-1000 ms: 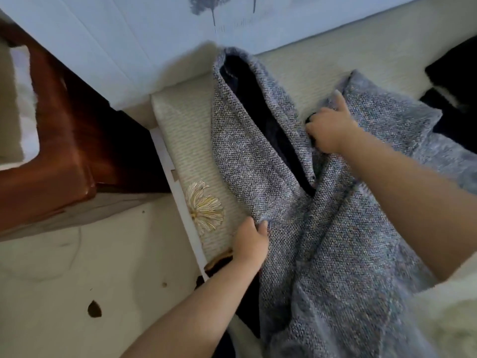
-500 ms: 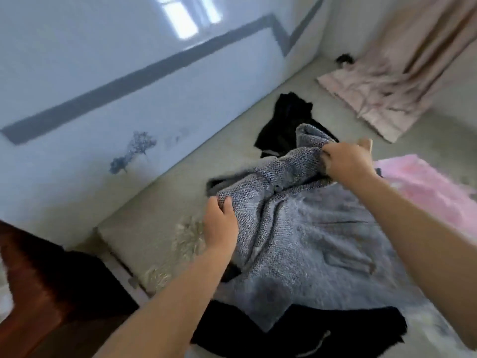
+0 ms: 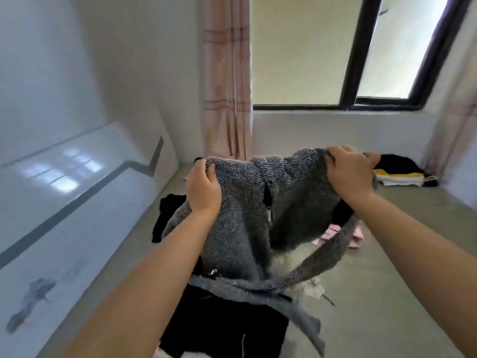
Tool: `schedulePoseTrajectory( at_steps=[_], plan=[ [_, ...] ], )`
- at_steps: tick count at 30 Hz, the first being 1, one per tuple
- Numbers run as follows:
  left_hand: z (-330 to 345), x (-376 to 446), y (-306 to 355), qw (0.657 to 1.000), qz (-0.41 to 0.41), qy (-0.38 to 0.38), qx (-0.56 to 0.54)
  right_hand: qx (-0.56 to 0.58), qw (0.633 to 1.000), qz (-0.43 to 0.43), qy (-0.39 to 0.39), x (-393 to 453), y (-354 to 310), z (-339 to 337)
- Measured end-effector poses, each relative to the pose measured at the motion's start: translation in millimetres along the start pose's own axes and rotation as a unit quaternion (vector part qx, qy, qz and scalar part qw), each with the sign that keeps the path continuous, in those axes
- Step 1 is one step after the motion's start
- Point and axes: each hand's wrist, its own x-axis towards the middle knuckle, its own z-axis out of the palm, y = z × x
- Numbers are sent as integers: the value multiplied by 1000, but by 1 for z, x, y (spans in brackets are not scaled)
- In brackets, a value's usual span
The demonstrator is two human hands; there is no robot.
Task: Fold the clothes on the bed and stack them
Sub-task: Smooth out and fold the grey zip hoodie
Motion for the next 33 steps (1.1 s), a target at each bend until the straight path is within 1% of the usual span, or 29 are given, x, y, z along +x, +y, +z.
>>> schedulePoseTrajectory(
  at_steps=[3, 6, 9, 12, 15, 17, 19, 22, 24, 27, 31, 33],
  plan=[
    [15, -1, 63, 998, 65, 5, -10, 31, 996, 80, 7, 19, 47, -41],
    [42, -9, 119, 993, 116, 17, -2, 63, 991, 118, 11, 35, 104, -68],
    [86, -17, 166, 988, 153, 15, 4, 57, 993, 99, 10, 47, 174, -83],
    [129, -21, 207, 987, 150, 38, 36, 61, 997, 50, -8, 69, 236, -91],
    [161, -21, 246, 987, 147, 29, 63, 68, 997, 24, -14, 96, 279, -102],
    [174, -19, 271, 985, 153, 30, 72, 75, 996, 31, -21, 114, 297, -111],
    [182, -17, 294, 981, 173, 38, 83, 101, 993, 61, -20, 129, 312, -123],
    [187, -22, 320, 969, 220, 57, 96, 175, 977, 117, 2, 137, 331, -141],
    [188, -35, 332, 957, 261, 59, 109, 181, 974, 139, 11, 132, 344, -155],
    [185, -66, 336, 938, 324, 39, 118, 164, 978, 116, 50, 106, 362, -172],
    [169, -120, 337, 927, 359, 20, 102, 133, 978, 63, 148, 53, 377, -192],
    [155, -144, 342, 923, 371, 22, 102, 116, 979, 32, 168, 29, 380, -207]
  ],
)
